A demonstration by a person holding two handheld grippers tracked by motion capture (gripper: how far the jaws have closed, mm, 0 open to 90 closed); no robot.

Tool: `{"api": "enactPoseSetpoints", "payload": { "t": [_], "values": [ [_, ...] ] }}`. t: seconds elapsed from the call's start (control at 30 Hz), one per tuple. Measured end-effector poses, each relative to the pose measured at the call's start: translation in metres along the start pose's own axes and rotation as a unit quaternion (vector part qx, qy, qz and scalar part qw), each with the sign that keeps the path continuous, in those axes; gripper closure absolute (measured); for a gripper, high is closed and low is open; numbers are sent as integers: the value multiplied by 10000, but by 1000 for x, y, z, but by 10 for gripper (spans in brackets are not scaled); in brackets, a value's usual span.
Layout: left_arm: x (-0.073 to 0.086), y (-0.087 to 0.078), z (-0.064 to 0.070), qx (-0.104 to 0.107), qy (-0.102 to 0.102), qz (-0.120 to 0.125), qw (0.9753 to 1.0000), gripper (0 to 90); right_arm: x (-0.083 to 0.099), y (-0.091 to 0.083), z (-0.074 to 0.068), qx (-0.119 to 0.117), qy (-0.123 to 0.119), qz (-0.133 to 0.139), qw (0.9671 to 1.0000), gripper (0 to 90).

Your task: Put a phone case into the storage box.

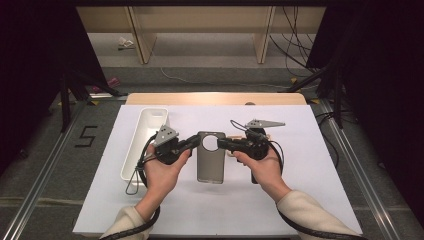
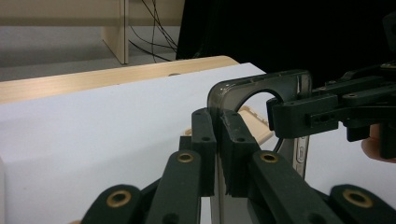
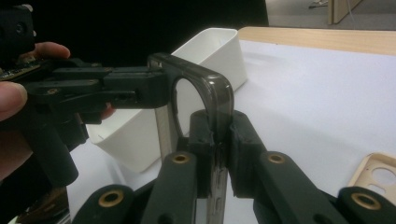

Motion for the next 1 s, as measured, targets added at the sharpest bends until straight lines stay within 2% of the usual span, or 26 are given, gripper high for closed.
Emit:
{"api": "enactPoseSetpoints", "payload": {
  "t": [0.37,0.5,0.77,0.87,1.0],
  "values": [
    [-3,-2,3,-135,271,78,9995,852,0,2,-1,70,-174,32,9998,807],
    [-4,-3,3,-203,343,117,9991,853,0,2,-1,118,-243,32,9996,764],
    [-5,-4,-1,-346,413,148,9984,853,-1,3,-2,236,-391,59,9989,527],
    [-6,-5,-2,-377,435,166,9982,853,-2,3,-3,302,-496,44,9983,394],
    [-8,-7,-5,-418,434,202,9980,853,-2,4,-4,296,-679,25,9973,273]
  ]
}}
Point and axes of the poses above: each handheld gripper's, and its own axes: y roughly forward along the jaws, x roughly out of its underside, z roughly to its right, the point moved 2 cm from there along y, roughly forward along the jaws, and after that the axes turned 1 degree about -z, right-handed, at the moved point
